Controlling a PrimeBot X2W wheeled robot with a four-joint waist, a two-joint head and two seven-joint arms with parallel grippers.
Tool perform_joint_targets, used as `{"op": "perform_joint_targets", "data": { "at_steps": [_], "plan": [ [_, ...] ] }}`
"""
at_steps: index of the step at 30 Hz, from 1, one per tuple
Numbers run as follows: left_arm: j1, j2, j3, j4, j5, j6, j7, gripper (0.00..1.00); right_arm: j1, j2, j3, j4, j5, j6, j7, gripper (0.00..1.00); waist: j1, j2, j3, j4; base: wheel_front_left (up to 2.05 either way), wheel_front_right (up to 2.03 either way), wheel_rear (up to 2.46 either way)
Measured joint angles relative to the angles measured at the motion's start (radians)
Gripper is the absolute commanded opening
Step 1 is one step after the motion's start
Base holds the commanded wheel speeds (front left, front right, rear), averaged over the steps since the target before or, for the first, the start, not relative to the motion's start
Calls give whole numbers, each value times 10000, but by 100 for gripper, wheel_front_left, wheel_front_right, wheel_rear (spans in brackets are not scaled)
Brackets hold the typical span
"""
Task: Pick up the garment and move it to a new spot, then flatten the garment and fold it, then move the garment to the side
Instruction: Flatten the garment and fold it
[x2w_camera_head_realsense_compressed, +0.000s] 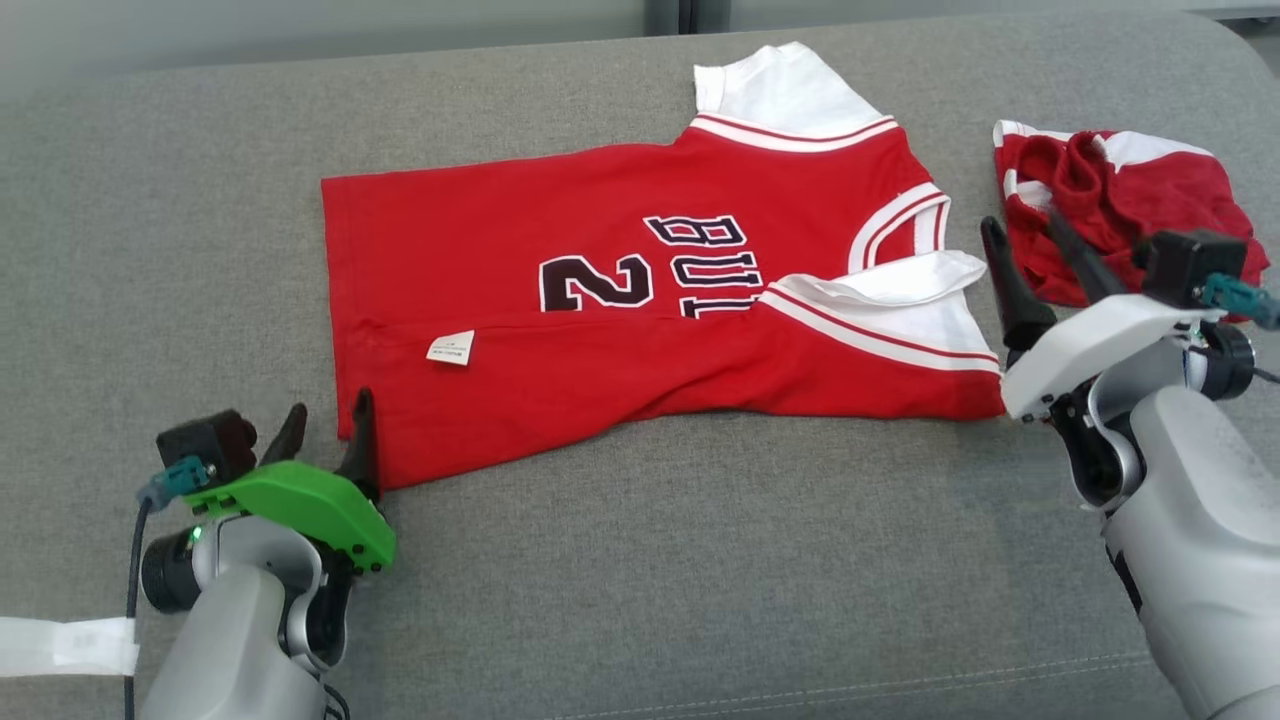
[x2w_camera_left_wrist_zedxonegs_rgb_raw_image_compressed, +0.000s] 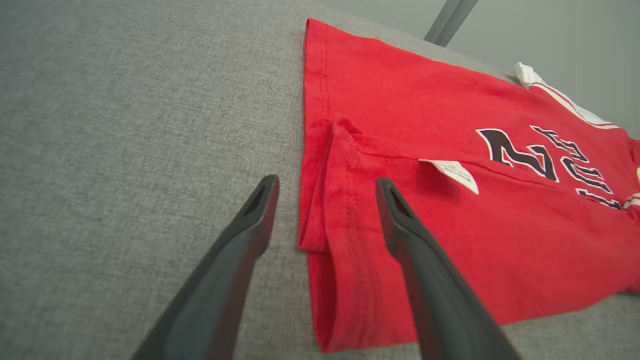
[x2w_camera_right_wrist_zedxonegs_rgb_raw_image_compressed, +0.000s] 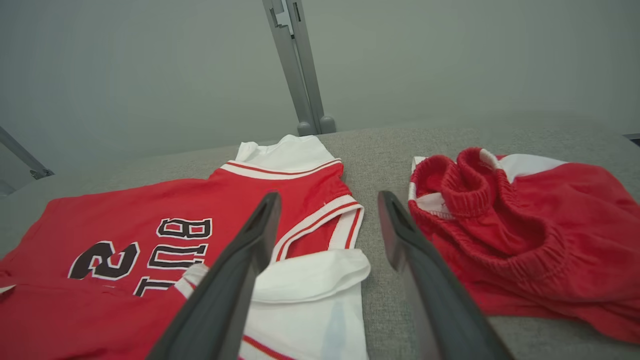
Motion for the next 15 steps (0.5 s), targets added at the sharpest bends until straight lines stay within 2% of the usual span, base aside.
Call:
{"op": "perform_joint_targets", "data": {
  "at_steps": [5, 15],
  "plan": [
    [445, -54, -2, 199, -238, -63, 92, 100, 761, 219, -52, -8, 240, 54, -405, 100, 0, 0, -367, -25, 0, 0, 0],
    [634, -121, 65, 474, -514, -138, 320, 100, 1653, 729, -79, -17, 499, 54, -531, 100, 0, 0, -542, -377, 0, 0, 0]
  ]
}}
